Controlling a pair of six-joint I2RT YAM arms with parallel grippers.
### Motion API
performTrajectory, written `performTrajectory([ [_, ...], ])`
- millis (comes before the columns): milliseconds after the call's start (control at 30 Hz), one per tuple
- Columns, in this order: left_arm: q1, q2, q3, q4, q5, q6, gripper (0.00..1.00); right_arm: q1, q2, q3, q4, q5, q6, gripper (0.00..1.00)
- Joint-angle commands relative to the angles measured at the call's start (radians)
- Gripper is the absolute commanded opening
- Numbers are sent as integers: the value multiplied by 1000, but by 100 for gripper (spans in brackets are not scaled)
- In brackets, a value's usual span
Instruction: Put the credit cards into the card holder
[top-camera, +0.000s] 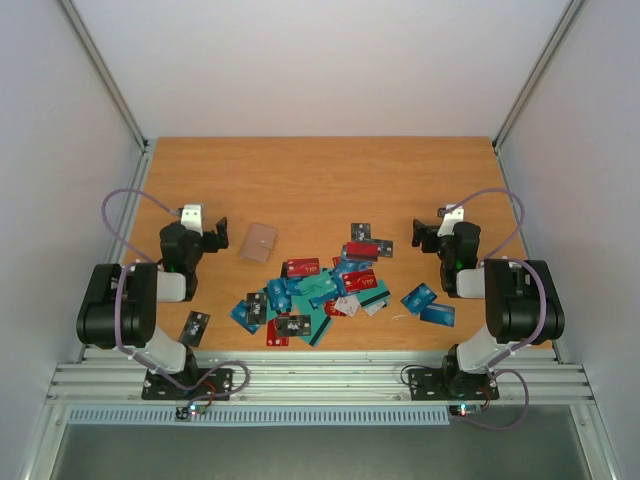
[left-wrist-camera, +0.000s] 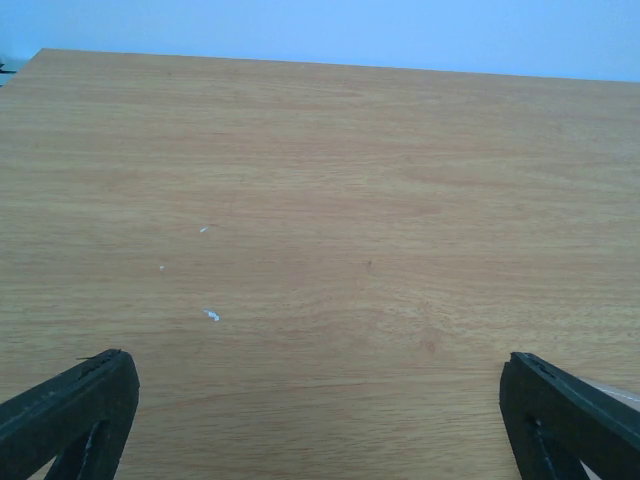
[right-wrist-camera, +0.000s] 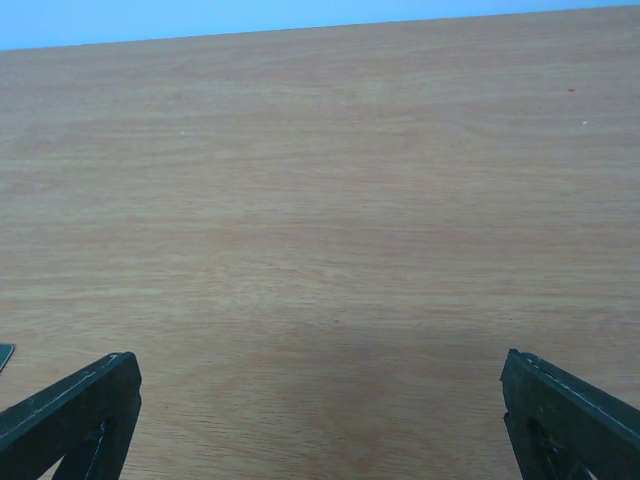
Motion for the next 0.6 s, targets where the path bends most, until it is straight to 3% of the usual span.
performTrajectory([
  [0,-1,-1,18,58,-9,7,99,-4,-7,11,18,18,8,98],
  [400,0,-10,18,54,-9,9,99,-4,-5,23,0,44,16,98],
  [567,-1,-72,49,-47,-18,4,99,7,-65,-30,52,53,3,99],
])
